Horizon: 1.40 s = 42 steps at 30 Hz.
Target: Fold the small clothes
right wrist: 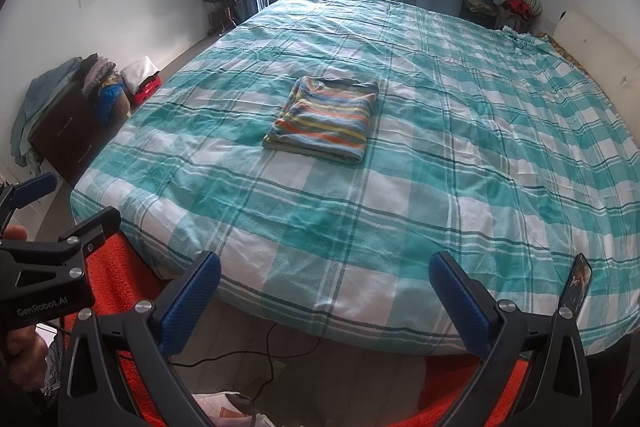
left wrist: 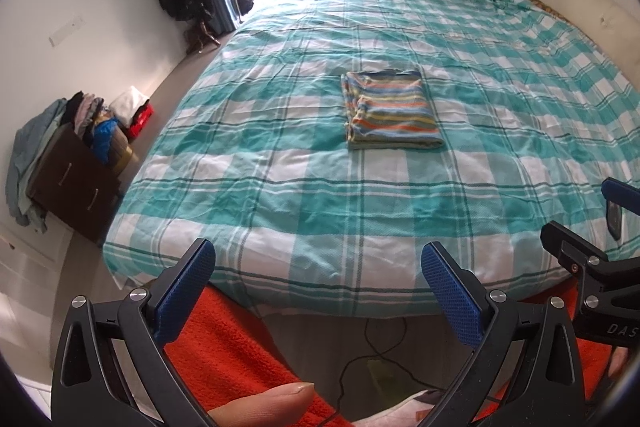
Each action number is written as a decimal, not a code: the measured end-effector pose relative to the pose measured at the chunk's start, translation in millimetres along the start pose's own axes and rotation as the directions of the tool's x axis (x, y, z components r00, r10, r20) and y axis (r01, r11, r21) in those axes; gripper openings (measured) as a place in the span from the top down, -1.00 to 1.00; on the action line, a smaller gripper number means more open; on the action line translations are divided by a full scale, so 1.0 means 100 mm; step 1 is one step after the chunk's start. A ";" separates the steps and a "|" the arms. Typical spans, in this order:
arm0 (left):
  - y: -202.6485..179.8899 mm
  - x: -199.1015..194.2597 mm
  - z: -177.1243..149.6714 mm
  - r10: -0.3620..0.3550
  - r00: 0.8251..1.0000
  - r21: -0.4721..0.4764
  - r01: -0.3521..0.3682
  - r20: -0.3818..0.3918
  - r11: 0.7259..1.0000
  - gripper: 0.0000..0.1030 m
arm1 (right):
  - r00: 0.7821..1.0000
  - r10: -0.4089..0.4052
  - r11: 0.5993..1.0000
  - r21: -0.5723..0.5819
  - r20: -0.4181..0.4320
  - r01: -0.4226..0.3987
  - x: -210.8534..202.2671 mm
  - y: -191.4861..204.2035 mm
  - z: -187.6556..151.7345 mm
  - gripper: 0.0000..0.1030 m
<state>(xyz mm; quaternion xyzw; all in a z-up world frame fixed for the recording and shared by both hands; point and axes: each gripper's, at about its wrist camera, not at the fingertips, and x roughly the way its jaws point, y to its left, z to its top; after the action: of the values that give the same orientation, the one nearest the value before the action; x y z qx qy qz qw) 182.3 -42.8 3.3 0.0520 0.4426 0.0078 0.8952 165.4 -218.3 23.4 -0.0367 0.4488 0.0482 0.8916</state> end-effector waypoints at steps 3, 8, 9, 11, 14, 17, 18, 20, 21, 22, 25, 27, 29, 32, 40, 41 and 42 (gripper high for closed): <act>0.02 0.03 0.00 -0.018 1.000 -0.012 0.018 -0.015 1.000 -0.99 | 1.000 -0.009 1.000 -0.001 0.003 0.009 0.01 0.02 0.03 -0.99; 0.07 0.05 0.00 -0.018 1.000 -0.044 0.017 -0.022 0.999 -0.97 | 1.000 -0.017 1.000 0.004 -0.004 0.018 0.02 0.02 0.04 -0.99; 0.07 0.06 0.00 -0.016 1.000 -0.045 0.015 -0.025 0.999 -0.97 | 1.000 -0.018 1.000 0.008 -0.004 0.018 0.01 0.02 0.03 -0.99; 0.07 0.07 0.00 -0.012 1.000 -0.042 0.011 -0.027 0.999 -0.97 | 1.000 -0.021 1.000 0.011 -0.003 0.021 0.01 0.01 0.03 -0.99; 0.04 0.08 0.01 -0.008 0.999 -0.035 0.007 -0.034 0.999 -0.99 | 1.000 -0.021 1.000 0.008 -0.002 0.021 0.01 0.01 0.02 -0.99; 0.03 0.10 0.01 -0.014 0.999 -0.033 0.013 -0.040 0.999 -0.99 | 1.000 -0.019 1.000 0.009 -0.003 0.019 0.01 0.01 0.02 -0.99; 0.03 0.10 0.01 -0.015 0.999 -0.032 0.014 -0.041 0.999 -0.99 | 1.000 -0.019 1.000 0.009 -0.003 0.019 0.00 0.02 0.02 -0.99; 0.02 0.11 0.00 -0.012 0.999 -0.027 0.011 -0.043 1.000 -0.99 | 1.000 -0.018 1.000 0.012 -0.006 0.018 0.01 0.02 0.02 -0.99; 0.01 0.11 0.00 -0.010 0.999 -0.022 0.009 -0.044 1.000 -0.99 | 1.000 -0.017 1.000 0.013 -0.007 0.017 0.01 0.03 0.02 -0.99; 0.00 0.11 0.00 -0.008 0.999 -0.017 0.007 -0.043 1.000 -0.99 | 1.000 -0.016 1.000 0.013 -0.009 0.016 0.01 0.03 0.01 -0.99; -0.02 0.10 0.00 -0.002 0.999 -0.006 0.002 -0.040 1.000 -0.99 | 1.000 -0.013 1.000 0.016 -0.014 0.014 0.01 0.04 0.01 -0.99; -0.02 0.09 0.00 -0.002 0.999 -0.007 0.002 -0.035 1.000 -0.99 | 1.000 -0.010 1.000 0.020 -0.018 0.011 0.01 0.04 0.00 -0.99; -0.02 0.09 0.00 0.005 0.999 -0.008 -0.005 -0.034 1.000 -0.99 | 1.000 -0.010 1.000 0.022 -0.019 0.010 0.01 0.03 -0.01 -0.99; 0.00 0.10 0.00 0.010 0.999 -0.019 -0.011 -0.038 1.000 -0.98 | 1.000 -0.008 1.000 0.023 -0.018 0.008 0.01 0.03 -0.01 -0.99; 0.03 0.10 0.00 0.008 0.999 -0.033 -0.009 -0.036 0.999 -0.98 | 1.000 -0.004 1.000 0.020 -0.023 0.004 -0.01 0.04 -0.01 -0.99; 0.03 0.09 0.00 0.007 0.999 -0.034 -0.009 -0.033 0.999 -0.98 | 1.000 -0.004 1.000 0.020 -0.022 0.004 -0.01 0.04 -0.01 -0.99; 0.02 0.09 0.00 0.009 0.999 -0.034 -0.010 -0.032 0.999 -0.98 | 1.000 -0.003 1.000 0.019 -0.021 0.003 -0.01 0.05 -0.01 -0.99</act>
<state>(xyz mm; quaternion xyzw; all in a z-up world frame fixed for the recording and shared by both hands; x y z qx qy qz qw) 187.9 -40.2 -3.8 0.0387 0.4562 0.0201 0.8888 163.2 -213.6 23.6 -0.0294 0.4587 0.0420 0.8871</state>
